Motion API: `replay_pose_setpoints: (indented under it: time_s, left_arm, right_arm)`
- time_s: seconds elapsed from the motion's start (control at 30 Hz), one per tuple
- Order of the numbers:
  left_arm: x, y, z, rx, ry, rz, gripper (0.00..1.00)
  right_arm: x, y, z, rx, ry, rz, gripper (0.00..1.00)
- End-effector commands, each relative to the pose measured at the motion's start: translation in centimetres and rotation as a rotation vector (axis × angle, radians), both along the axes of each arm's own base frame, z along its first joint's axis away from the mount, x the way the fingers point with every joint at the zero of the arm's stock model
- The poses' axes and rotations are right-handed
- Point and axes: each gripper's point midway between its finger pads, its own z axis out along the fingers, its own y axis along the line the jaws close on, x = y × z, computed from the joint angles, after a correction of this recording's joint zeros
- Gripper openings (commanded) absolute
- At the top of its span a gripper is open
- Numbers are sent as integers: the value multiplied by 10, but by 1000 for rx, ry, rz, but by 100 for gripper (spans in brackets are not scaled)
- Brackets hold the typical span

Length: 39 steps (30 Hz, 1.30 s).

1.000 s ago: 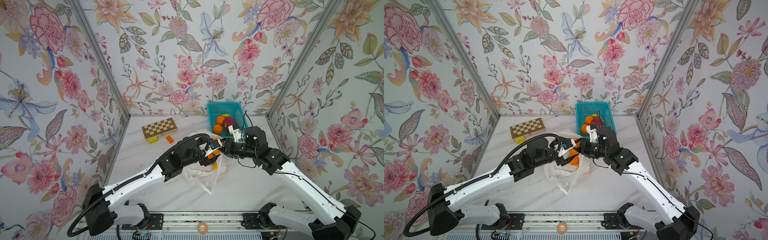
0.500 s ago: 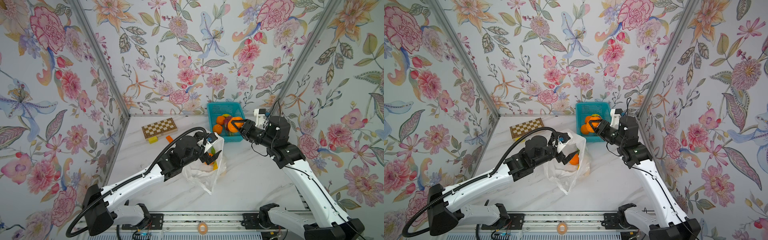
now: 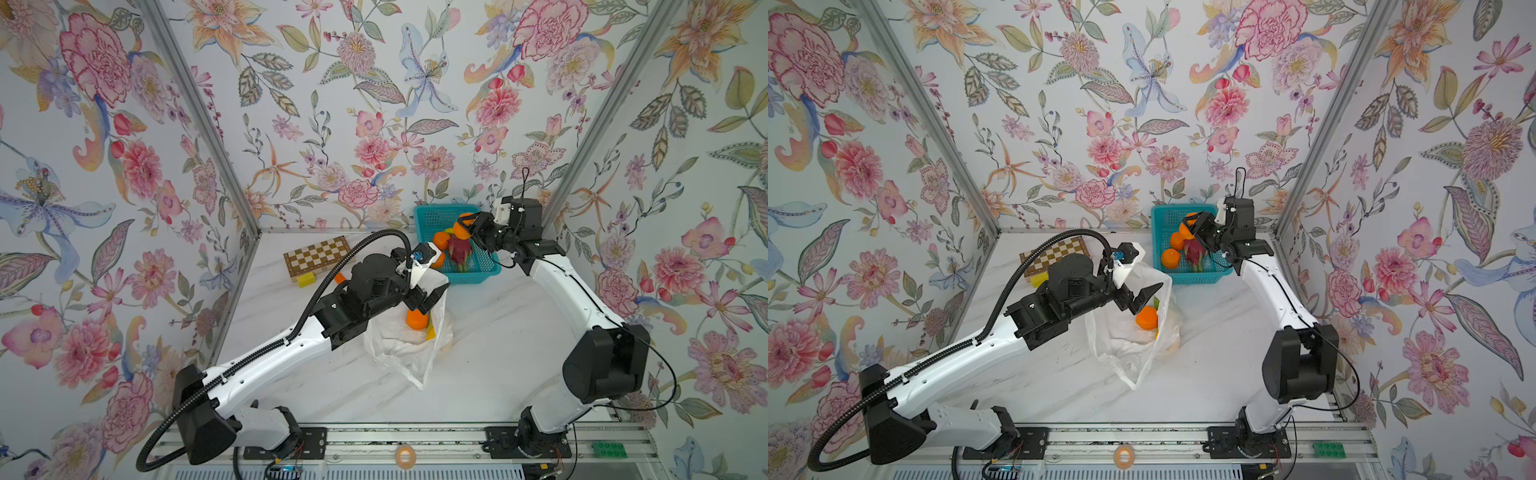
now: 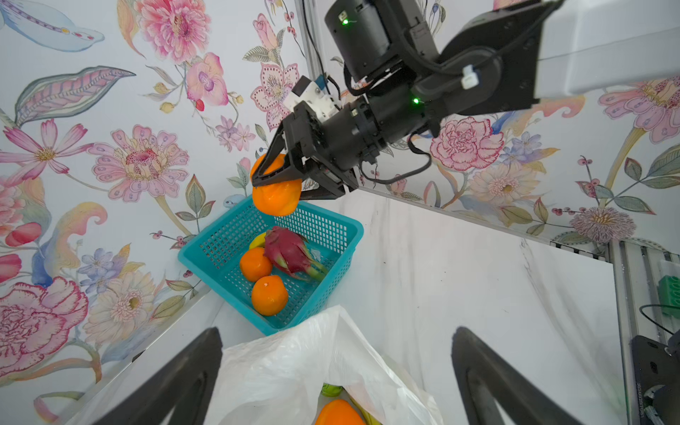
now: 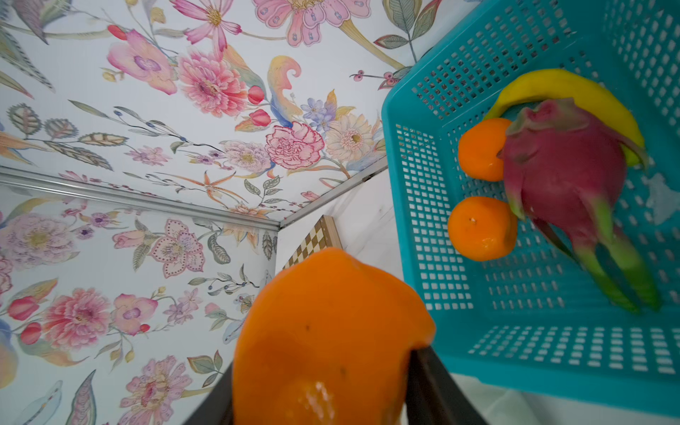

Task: Untie the knot of the plastic bag and take out the fruit
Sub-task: 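Carry the orange into the teal basket with the right gripper, then release the orange in the basket and bring the right gripper back to the bag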

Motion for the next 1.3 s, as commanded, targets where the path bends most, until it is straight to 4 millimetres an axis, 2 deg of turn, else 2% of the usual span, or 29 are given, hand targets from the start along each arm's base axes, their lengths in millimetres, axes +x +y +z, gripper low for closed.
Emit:
replay_pose_setpoints:
  time_s: [0.0,0.17,0.4,0.57,0.87,1.1,1.27]
  left_arm:
    - [7,8,3,10,20,44,99]
    - [9,10,-4,31,42,61,99]
    - [8,11,-10,23,74,67,99]
    - [5,11,-16,12,122,61,99]
    - [0,19,-26,19,163,75,99]
    - [-6,24,-38,32,211,81,99]
    - [-10,33,-48,41,242,102,99]
  right_arm:
    - [7,3,-25,-91,78,61,34]
    - [27,2,-64,-163,169,73,35]
    - [42,1,-119,-208,289,76,36]
    - [47,2,-151,-230,340,87,36]
    - [45,-7,-205,-287,450,67,39]
    - [44,-4,-228,-273,505,68,46]
    - [46,-2,-212,-272,479,64,64]
